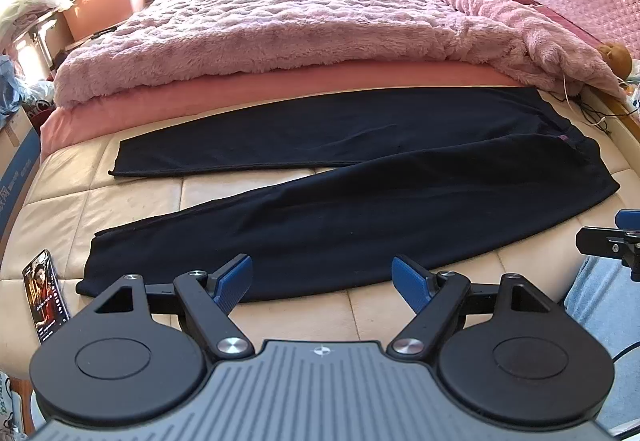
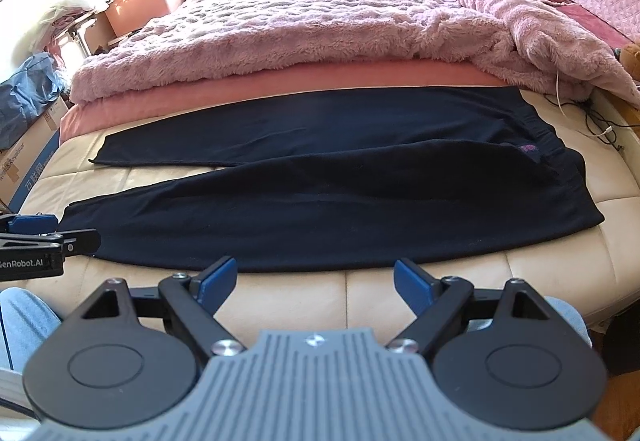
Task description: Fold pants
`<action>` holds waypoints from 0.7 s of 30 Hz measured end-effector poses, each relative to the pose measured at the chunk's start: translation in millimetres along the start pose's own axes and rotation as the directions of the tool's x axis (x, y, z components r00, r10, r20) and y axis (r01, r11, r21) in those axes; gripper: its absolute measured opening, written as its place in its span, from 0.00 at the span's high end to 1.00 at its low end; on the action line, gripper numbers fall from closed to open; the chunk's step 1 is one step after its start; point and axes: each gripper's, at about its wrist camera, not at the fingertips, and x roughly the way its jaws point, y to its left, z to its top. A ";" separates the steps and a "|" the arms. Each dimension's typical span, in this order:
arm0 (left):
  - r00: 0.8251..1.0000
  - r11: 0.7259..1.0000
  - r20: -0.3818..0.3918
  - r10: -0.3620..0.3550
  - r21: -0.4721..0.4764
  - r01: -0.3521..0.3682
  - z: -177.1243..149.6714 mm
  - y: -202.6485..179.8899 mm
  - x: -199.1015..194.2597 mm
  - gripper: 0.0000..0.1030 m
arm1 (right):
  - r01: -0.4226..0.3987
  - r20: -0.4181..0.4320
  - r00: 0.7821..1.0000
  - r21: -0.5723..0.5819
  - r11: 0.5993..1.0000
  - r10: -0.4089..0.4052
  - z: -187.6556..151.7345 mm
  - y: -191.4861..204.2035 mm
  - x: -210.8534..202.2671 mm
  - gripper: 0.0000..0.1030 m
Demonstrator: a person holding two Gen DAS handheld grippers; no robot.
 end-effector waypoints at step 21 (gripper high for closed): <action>1.000 1.000 0.002 -0.017 0.009 0.017 0.3 -1.5 0.2 0.10 | -0.003 0.004 1.000 0.000 1.000 0.003 1.3 0.7 -1.0 0.20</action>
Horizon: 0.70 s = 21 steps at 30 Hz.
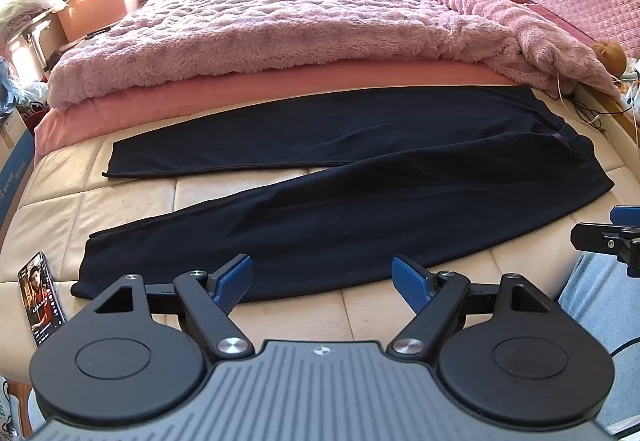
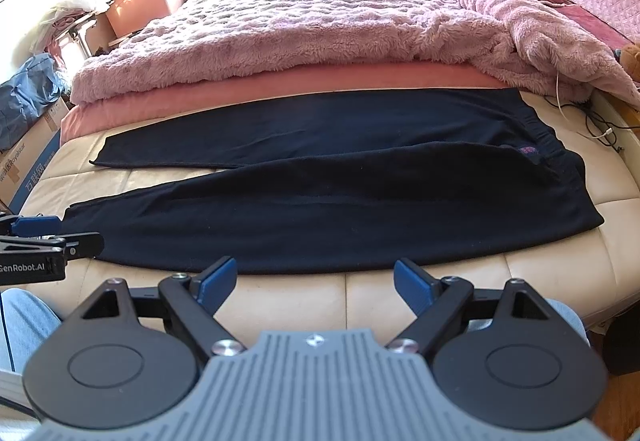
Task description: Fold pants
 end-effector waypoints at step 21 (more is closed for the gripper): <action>1.000 1.000 0.000 -0.008 0.001 0.008 0.0 -4.2 -2.3 0.10 | 0.000 0.002 1.000 0.003 1.000 0.000 -0.1 -0.7 -1.8 0.20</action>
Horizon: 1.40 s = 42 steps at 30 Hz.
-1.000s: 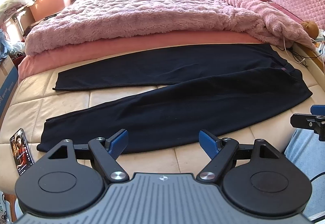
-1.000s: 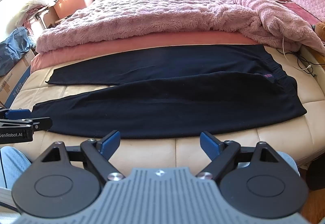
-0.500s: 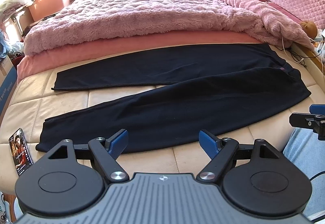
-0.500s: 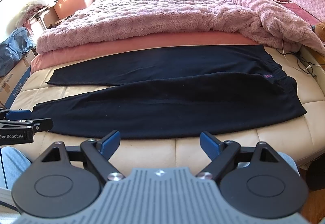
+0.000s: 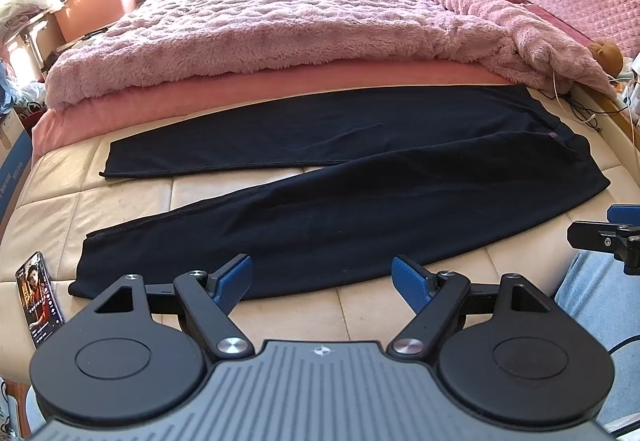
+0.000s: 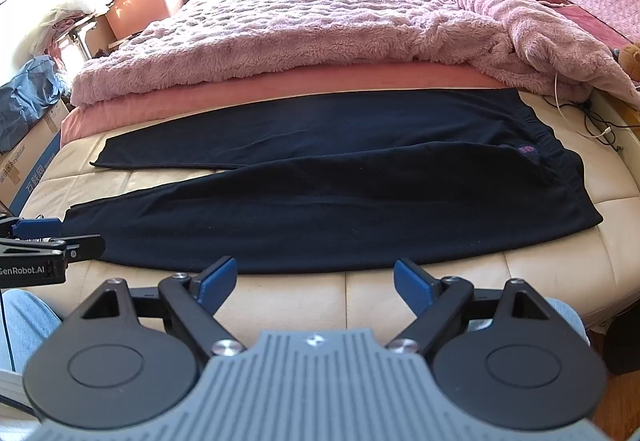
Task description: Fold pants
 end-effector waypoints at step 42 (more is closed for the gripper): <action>0.956 0.406 0.049 0.290 0.898 -0.169 -96.2 23.6 140.7 0.49 | 0.294 -0.062 0.946 -0.252 0.922 -0.318 17.4 -208.7 105.9 0.55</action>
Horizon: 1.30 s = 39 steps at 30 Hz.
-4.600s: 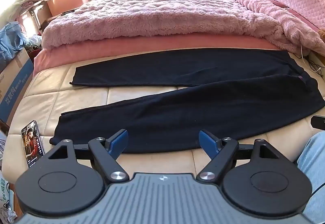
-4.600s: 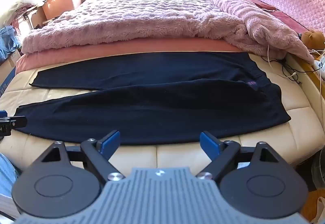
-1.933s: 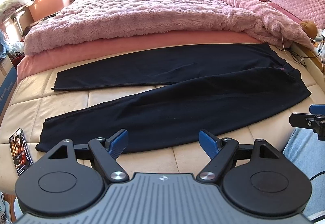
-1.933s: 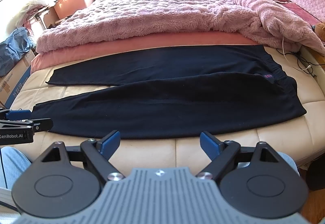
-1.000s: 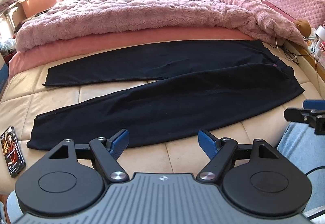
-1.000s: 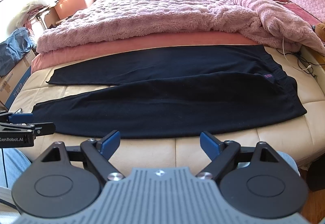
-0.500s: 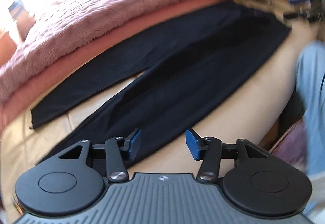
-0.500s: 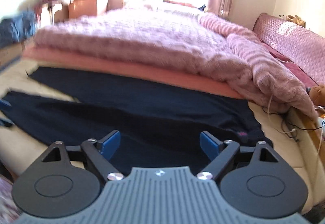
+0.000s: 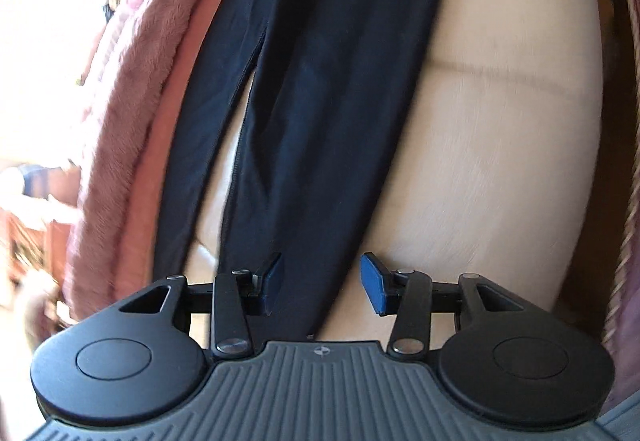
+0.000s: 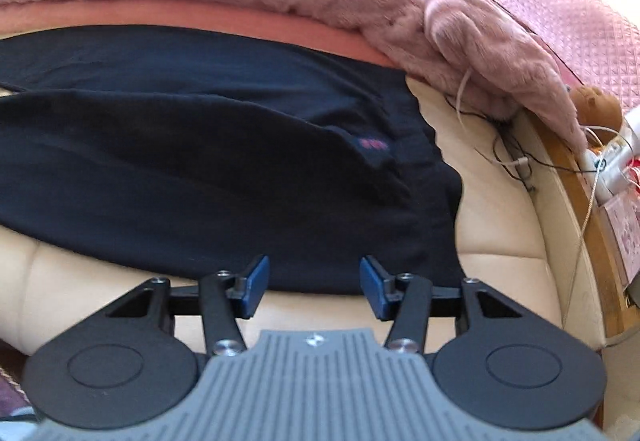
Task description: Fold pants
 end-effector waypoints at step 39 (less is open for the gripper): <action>0.999 0.588 0.037 0.020 -0.809 0.018 4.1 168.5 -19.6 0.98 | 0.150 0.076 0.983 -0.853 0.500 -0.165 -44.9 -38.9 77.0 1.00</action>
